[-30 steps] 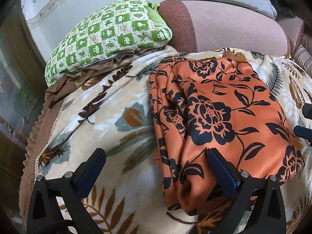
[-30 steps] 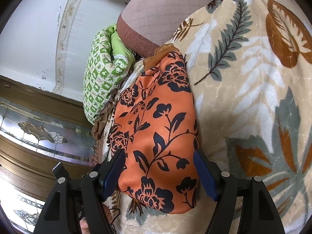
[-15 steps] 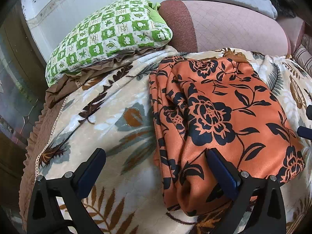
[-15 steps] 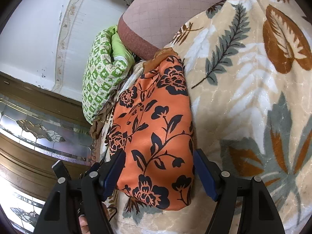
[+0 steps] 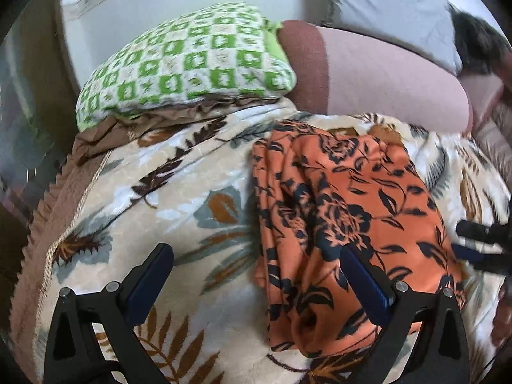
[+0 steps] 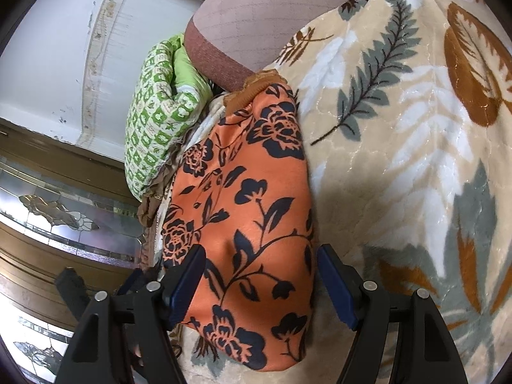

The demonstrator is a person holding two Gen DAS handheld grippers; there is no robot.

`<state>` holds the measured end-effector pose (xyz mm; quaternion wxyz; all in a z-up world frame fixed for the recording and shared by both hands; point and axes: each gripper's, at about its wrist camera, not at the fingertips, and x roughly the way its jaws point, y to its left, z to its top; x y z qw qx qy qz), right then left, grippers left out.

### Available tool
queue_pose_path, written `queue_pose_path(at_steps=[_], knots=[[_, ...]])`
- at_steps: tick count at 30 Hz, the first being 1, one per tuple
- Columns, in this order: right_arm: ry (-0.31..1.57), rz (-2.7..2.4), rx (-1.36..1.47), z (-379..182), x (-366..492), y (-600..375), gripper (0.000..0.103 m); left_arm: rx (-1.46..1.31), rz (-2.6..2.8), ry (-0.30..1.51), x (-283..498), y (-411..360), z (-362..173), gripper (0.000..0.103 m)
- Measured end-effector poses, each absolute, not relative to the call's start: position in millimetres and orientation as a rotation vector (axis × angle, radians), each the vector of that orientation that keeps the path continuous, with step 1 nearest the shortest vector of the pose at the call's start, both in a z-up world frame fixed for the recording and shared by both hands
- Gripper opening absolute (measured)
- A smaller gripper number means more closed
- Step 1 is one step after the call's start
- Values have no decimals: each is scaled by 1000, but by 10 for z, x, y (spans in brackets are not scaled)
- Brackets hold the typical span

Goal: Fold small clothes

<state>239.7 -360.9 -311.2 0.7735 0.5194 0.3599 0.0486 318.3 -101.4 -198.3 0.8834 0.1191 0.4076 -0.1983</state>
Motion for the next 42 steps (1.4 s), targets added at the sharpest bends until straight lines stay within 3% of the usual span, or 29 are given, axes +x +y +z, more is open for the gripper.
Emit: queue_pose_path(at_steps=[4,14,22,26,31,32,33,36,38,39,42], knots=[[803,104,1126,-3139,2426,-3639,81,290,-401,952,3277,-1059,-2206,103],[821,168,1165,-3269,2730,-3562,82,255,-427,998,3266,-1072,-2345,103],[837,183,1056,-3228,2988,-3306,84,-2,-545,1148,3412,-1018,-2523,103],[838,169,947,-3138,3007,-3171,75,-18,-581,1141,3371,-1095,-2556,103],[765,161,875,-2994,2871,-3114,57,-2,-656,1126,3266,-1209,-2575,87],[756,161,851,-2962,2857,-3090,56,-18,-668,1124,3269,-1194,-2571,79],[760,159,844,-2964,2860,-3080,56,-31,-668,1122,3270,-1173,-2565,72],[772,172,923,-3123,2917,-3138,57,-75,-671,1128,3314,-1100,-2571,68],[775,188,1008,-3241,2948,-3186,70,-59,-669,1133,3305,-1139,-2599,73],[757,193,1056,-3297,2963,-3205,71,-60,-663,1142,3317,-1158,-2625,80],[750,199,1003,-3244,3001,-3147,73,-129,-662,1147,3446,-1141,-2686,81]])
